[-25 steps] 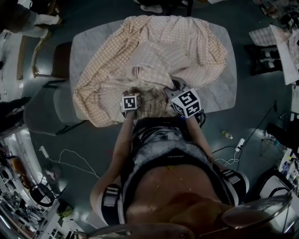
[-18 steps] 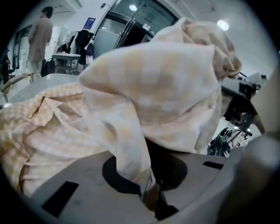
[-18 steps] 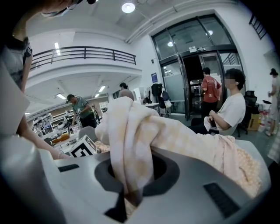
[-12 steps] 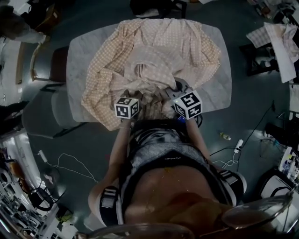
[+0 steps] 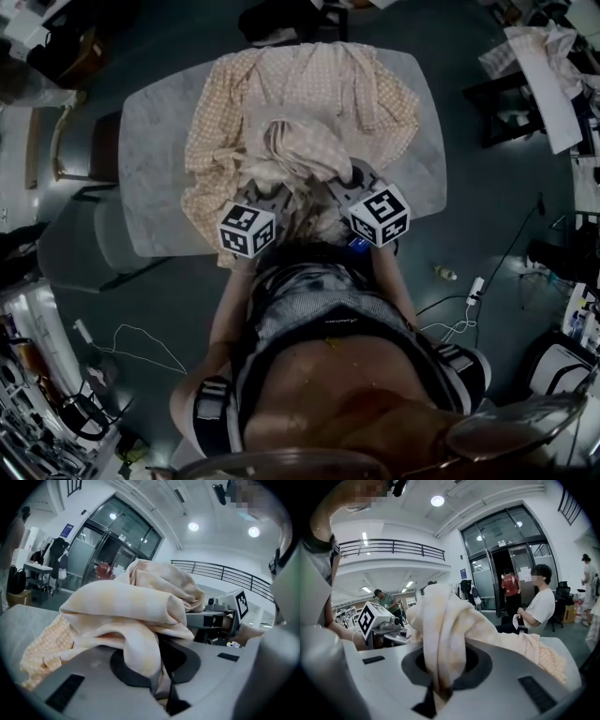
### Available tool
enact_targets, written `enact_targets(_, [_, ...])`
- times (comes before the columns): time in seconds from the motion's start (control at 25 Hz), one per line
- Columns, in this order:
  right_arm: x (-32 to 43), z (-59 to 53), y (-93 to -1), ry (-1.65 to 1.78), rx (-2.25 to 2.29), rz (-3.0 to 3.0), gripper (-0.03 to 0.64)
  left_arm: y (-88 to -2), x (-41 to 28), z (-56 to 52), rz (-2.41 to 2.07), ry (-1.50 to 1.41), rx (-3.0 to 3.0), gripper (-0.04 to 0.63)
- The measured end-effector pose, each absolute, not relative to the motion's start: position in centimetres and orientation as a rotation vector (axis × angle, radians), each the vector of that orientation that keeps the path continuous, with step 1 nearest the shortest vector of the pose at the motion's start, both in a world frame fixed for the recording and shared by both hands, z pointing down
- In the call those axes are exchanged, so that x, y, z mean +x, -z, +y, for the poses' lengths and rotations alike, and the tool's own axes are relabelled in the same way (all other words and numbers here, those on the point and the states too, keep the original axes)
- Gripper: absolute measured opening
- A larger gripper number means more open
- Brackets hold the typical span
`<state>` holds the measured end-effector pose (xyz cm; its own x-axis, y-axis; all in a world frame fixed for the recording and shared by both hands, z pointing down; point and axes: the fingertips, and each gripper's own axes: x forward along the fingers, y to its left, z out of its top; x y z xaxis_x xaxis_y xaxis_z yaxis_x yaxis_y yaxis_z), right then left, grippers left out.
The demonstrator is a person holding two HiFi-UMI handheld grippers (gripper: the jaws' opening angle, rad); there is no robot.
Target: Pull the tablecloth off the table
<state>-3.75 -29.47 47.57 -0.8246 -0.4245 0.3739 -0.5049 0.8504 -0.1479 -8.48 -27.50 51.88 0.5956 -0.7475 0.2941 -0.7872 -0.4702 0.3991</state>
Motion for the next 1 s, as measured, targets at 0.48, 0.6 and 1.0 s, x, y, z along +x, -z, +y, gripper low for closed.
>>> enact_targets(0.48, [-2.3, -26.5, -46.1, -0.313, 0.571, -2.726, 0.084, -45.9, -6.3, -26.4, -1.353, -0.014, 2.340, 0.035])
enact_targets(0.6, [-2.3, -26.0, -45.5, -0.310, 0.544, -2.757, 0.084, -45.0, -4.8, -25.7, -1.385, 0.002, 2.334, 0.035])
enact_targets(1.0, [-3.8, -22.3, -44.1, -0.333, 0.424, -2.812, 0.084, -43.4, -5.9, -21.8, -1.333, 0.027, 2.447, 0.034])
